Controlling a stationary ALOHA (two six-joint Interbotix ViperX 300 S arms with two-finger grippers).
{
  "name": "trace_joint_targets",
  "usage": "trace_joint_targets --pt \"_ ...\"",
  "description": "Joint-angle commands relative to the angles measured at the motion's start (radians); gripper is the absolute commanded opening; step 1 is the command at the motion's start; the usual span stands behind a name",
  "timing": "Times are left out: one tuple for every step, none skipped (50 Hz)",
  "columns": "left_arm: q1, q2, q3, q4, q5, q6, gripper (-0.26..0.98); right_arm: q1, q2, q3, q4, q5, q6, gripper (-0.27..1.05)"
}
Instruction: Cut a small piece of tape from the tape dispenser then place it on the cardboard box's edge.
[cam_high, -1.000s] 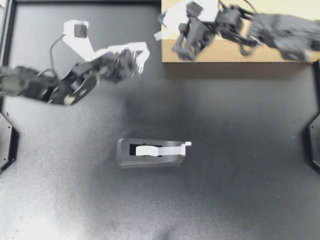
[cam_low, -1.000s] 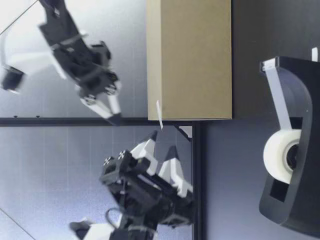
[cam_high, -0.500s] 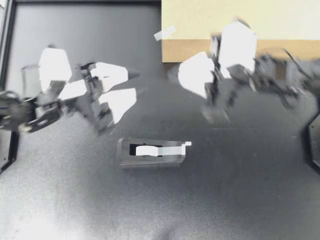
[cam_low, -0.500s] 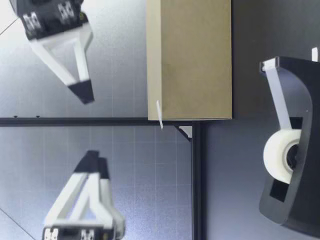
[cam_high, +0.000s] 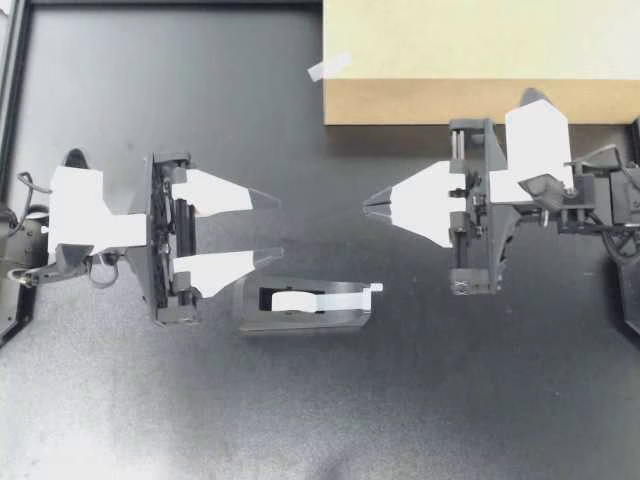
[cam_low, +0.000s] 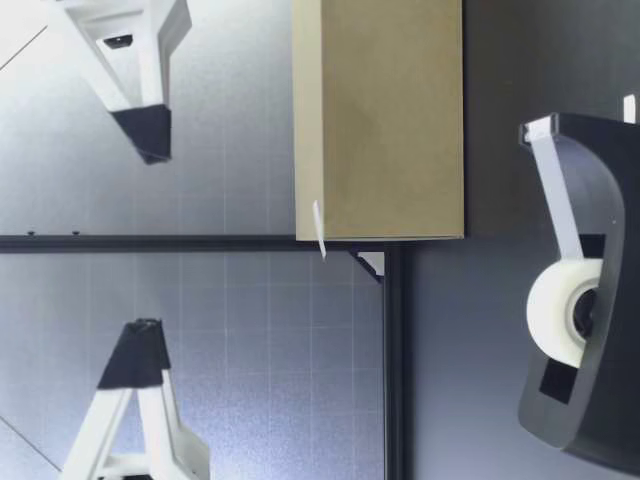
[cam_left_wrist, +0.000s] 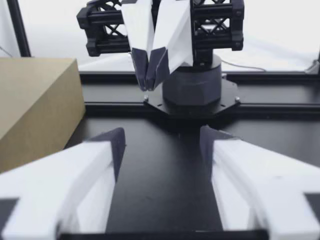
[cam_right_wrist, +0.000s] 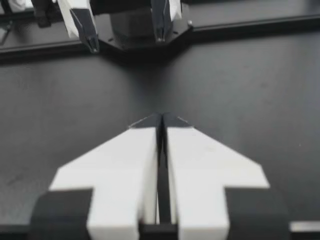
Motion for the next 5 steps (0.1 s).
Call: trace_joint_targets --pt "-0.003 -0.018 -0.008 0.003 -0.005 0.002 0.51 0.008 -0.015 -0.012 0.003 -0.029 0.0 0.02" --pt "-0.003 -0.018 -0.009 0.003 -0.005 0.002 0.51 0.008 -0.017 -0.014 0.003 -0.029 0.0 0.02" --pt "-0.003 -0.018 -0.011 0.003 -0.005 0.002 0.51 0.006 -0.017 -0.014 0.003 -0.029 0.0 0.02" --pt "-0.003 -0.018 -0.012 0.003 -0.006 0.002 0.51 0.006 -0.018 -0.015 0.003 -0.031 0.0 0.02" --pt "-0.003 -0.02 -0.014 0.003 -0.006 0.002 0.51 0.006 -0.018 -0.014 0.003 -0.029 0.0 0.02"
